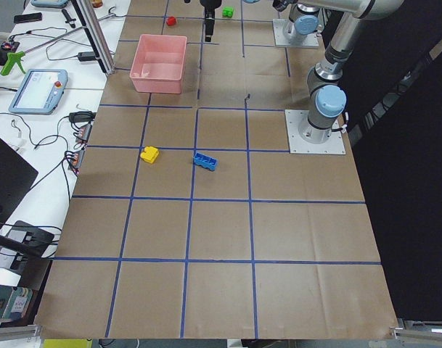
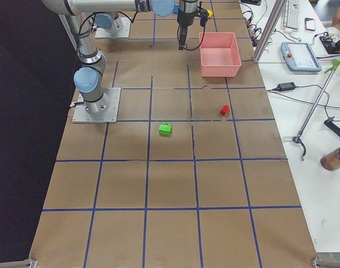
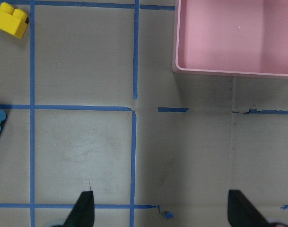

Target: Put all blocks into box

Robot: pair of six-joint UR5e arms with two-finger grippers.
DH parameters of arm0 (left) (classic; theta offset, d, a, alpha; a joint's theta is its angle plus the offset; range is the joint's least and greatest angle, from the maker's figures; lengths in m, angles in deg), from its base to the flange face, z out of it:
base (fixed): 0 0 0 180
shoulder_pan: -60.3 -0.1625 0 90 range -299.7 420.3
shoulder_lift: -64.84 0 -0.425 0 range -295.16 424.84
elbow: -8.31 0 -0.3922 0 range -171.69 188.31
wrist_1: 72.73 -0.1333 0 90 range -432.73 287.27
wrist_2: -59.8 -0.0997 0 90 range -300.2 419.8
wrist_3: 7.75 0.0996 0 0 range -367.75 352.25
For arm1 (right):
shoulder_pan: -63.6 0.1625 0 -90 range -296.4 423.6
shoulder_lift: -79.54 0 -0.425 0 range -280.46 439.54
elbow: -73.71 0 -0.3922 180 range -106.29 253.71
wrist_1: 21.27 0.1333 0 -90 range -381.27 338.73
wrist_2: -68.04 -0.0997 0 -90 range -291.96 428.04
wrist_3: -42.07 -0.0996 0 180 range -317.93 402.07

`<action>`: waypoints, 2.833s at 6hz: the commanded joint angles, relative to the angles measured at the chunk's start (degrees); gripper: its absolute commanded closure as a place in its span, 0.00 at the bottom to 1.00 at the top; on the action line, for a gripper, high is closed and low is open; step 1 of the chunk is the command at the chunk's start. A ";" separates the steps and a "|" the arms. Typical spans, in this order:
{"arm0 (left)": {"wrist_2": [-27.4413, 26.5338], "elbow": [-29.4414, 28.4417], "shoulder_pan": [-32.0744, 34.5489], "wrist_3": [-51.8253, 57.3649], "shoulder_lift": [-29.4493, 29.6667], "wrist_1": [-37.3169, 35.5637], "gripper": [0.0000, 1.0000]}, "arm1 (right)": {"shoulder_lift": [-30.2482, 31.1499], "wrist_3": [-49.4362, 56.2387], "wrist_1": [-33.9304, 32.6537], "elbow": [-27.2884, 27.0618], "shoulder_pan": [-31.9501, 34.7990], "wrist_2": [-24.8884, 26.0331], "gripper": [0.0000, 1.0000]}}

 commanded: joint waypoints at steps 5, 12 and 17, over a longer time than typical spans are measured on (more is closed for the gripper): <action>-1.07 0.25 -8.97 9.32 -0.35 1.09 0.01 | -0.72 23.76 -3.31 -5.41 -30.01 0.27 0.01; -2.83 7.72 -33.01 59.23 12.80 -10.39 0.02 | 0.08 28.59 -39.34 -35.86 -33.32 4.58 0.01; -6.14 18.36 -35.28 64.24 20.98 -25.69 0.01 | -7.47 30.74 -49.10 -39.96 -33.93 4.40 0.01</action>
